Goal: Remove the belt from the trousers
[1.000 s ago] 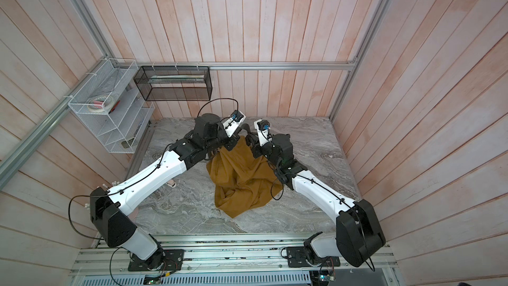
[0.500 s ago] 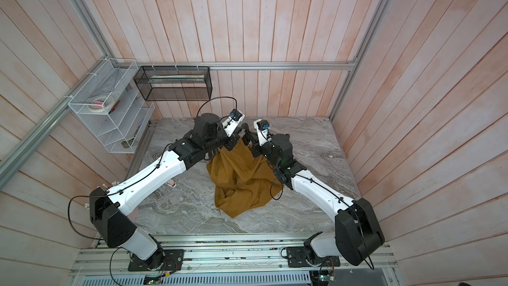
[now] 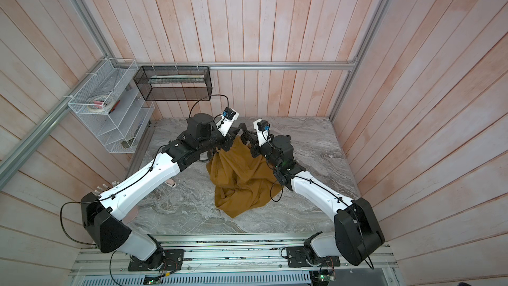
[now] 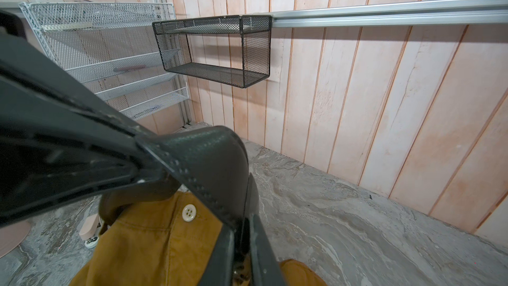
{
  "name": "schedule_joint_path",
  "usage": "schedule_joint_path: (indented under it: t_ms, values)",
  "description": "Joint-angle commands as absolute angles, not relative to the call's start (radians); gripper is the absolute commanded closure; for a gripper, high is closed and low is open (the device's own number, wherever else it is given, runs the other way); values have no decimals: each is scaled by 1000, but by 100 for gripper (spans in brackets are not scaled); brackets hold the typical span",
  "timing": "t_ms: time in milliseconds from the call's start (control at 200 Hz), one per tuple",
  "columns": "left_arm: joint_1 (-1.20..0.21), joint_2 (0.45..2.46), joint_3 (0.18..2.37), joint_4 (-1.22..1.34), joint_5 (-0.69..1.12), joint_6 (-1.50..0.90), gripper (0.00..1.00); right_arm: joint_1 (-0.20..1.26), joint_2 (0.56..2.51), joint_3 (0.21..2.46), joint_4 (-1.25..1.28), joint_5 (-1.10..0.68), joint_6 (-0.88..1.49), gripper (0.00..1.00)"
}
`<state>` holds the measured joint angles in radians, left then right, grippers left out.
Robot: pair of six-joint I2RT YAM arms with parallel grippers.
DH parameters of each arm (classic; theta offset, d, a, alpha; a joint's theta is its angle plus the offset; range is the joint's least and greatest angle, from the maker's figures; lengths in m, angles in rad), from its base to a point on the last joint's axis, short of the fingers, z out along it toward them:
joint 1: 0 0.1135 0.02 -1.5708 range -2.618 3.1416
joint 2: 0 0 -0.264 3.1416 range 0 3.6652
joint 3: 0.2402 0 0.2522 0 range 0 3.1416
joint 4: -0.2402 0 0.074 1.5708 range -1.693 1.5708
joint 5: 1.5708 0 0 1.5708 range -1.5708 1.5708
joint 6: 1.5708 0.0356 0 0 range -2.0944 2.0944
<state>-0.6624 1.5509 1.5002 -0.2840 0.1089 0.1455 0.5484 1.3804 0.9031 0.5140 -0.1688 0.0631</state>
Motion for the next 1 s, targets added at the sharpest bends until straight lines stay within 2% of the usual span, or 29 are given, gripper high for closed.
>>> schedule_joint_path:
  t_ms: [0,255,295,365,735,845,995]
  values:
    - [-659,1439,1518,-88,218,85,100,514,1405,864,439,-117,101,85]
    - [-621,1409,1493,-45,283,26,100,507,1405,847,445,-118,101,80]
    - [-615,1406,1489,-38,293,18,100,507,1405,845,446,-120,101,84]
    - [-608,1401,1481,-29,307,5,100,505,1405,841,448,-124,101,100]
    - [-573,1371,1467,17,363,-48,100,503,1408,816,463,-123,97,100]
    - [-557,1360,1464,36,391,-71,100,498,1414,809,466,-123,101,86]
    - [-550,1348,1453,58,418,-102,100,491,1417,801,474,-126,107,86]
